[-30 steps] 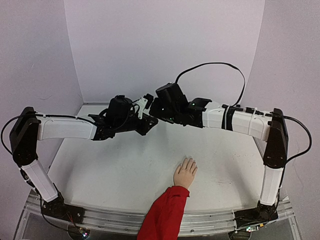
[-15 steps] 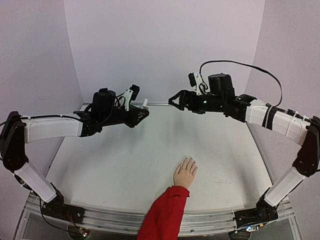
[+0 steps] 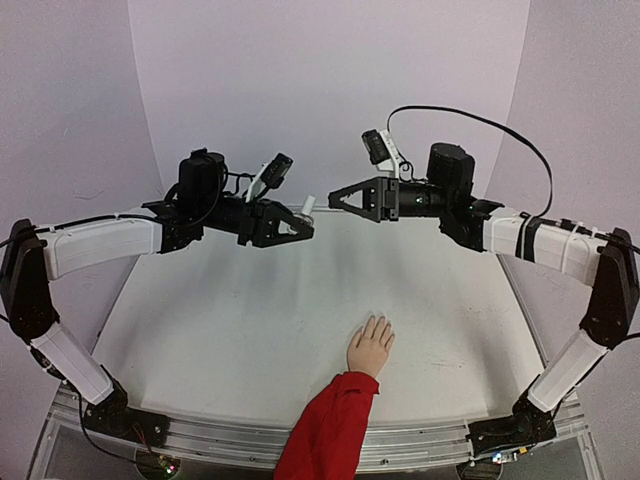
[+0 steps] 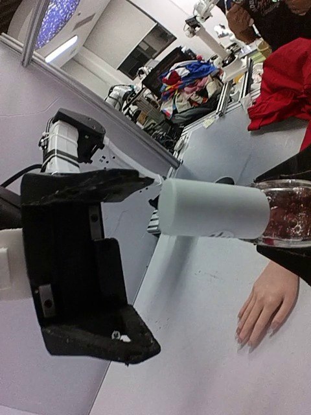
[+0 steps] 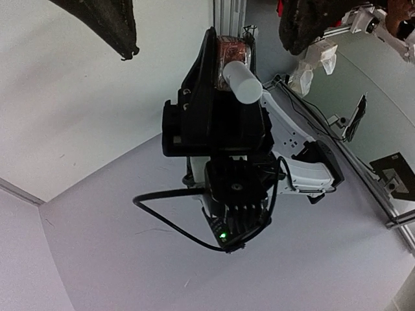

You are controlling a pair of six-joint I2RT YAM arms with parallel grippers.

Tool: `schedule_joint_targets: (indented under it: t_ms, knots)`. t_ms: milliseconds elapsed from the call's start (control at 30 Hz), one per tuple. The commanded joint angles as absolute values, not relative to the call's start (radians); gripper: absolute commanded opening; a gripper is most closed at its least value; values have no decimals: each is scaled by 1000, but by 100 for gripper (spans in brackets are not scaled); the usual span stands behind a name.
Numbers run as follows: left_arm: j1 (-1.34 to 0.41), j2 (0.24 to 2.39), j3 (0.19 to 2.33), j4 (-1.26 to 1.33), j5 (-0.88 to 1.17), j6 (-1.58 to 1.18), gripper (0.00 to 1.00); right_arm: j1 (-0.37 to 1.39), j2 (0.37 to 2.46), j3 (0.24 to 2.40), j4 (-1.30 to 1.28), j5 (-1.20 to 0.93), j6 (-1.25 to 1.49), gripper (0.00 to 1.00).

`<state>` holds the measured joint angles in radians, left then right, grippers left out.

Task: Paint the nails

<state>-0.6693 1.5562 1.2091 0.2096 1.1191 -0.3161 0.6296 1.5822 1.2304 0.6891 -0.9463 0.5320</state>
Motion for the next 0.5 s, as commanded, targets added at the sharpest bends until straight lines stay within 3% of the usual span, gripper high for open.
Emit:
schedule_joint_targets:
  t_ms: [0, 300, 467]
  knots:
    - [-675, 1569, 1247, 239, 1248, -352, 0, 661, 1651, 1301, 892, -1067, 618, 72]
    - [-684, 1592, 1257, 241, 1253, -355, 0, 723, 1737, 1400, 912, -1091, 633, 41]
    - [-684, 1590, 1259, 243, 1235, -352, 0, 741, 1755, 1401, 912, -1103, 647, 15]
